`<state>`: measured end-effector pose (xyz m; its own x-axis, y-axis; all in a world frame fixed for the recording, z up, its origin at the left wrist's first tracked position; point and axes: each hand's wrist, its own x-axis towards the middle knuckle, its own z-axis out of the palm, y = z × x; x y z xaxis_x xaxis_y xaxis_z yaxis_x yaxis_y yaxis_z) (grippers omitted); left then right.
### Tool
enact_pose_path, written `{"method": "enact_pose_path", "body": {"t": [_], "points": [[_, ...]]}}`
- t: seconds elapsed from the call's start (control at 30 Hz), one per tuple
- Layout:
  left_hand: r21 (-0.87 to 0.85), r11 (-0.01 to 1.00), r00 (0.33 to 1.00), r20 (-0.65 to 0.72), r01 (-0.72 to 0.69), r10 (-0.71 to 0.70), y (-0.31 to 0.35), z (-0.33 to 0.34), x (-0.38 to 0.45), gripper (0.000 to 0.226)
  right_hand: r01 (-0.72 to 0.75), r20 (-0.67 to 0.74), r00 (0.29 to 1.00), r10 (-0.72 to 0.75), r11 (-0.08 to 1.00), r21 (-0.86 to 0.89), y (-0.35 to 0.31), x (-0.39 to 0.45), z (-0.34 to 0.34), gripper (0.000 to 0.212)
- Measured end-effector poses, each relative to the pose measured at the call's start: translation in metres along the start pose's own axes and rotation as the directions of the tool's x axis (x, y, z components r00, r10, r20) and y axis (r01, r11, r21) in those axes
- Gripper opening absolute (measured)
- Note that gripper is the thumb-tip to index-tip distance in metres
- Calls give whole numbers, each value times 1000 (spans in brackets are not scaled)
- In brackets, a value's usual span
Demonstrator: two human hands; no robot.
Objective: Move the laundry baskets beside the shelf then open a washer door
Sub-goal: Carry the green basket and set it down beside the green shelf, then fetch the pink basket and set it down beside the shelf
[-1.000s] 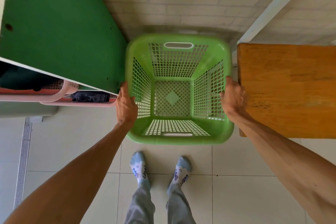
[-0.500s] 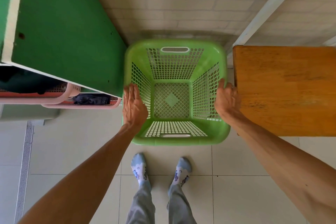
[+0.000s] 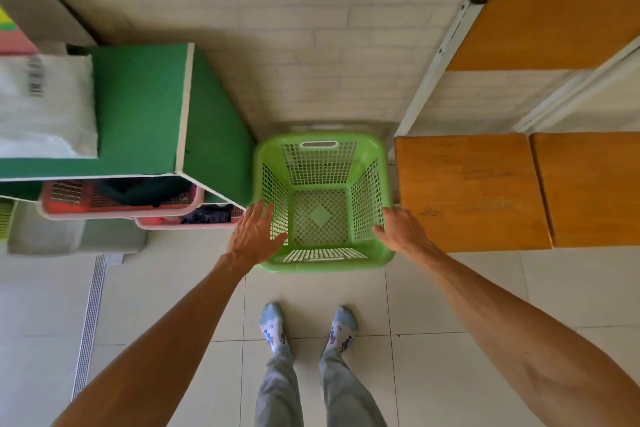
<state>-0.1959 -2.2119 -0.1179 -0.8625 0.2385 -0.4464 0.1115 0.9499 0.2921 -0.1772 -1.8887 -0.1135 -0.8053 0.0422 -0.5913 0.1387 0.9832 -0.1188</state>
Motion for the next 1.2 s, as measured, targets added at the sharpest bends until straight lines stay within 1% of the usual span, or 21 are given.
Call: {"method": "enact_pose_path", "body": {"t": [0.07, 0.13, 0.2, 0.33, 0.4, 0.47, 0.53, 0.67, 0.9, 1.1, 1.2], "points": [[-5, 1000, 1000, 5, -19, 19, 21, -33, -37, 83, 19, 19, 1000, -19, 999, 37, -7, -44, -24, 46], [-64, 998, 1000, 11, -1, 1, 39, -54, -65, 82, 34, 31, 999, -36, 997, 69, -11, -78, -40, 46], [-115, 993, 1000, -14, 12, -14, 60, -82, -104, 81, 49, 35, 998, -52, 995, 92, -14, -124, -64, 47], [-168, 986, 996, -85, -15, 1, 91, -120, -167, 78, 50, 3, 999, -52, 983, 174, -9, -198, -91, 51], [-183, 983, 997, -79, -26, 11, 100, -133, -190, 77, 30, -7, 1000, -29, 978, 205, -5, -228, -97, 54], [-167, 985, 997, -70, -35, 24, 107, -141, -211, 76, 33, -32, 999, -26, 966, 257, 0, -256, -99, 53], [-155, 986, 996, -86, -52, 39, 112, -146, -229, 73, 24, -47, 999, -10, 955, 295, 5, -282, -100, 53], [-131, 984, 982, -157, -124, 103, 124, -142, -262, 65, -23, -115, 992, 61, 953, 301, 18, -327, -96, 59], [-70, 980, 972, -161, -184, 171, 167, -130, -307, 64, -34, -152, 983, 99, 922, 386, 47, -404, -72, 62], [15, 951, 949, -64, -307, 308, 236, -117, -317, 62, -155, -149, 960, 239, 890, 428, 114, -457, -48, 59], [60, 925, 927, 25, -376, 375, 285, -110, -307, 60, -238, -150, 931, 333, 866, 441, 161, -478, -38, 54]]}}
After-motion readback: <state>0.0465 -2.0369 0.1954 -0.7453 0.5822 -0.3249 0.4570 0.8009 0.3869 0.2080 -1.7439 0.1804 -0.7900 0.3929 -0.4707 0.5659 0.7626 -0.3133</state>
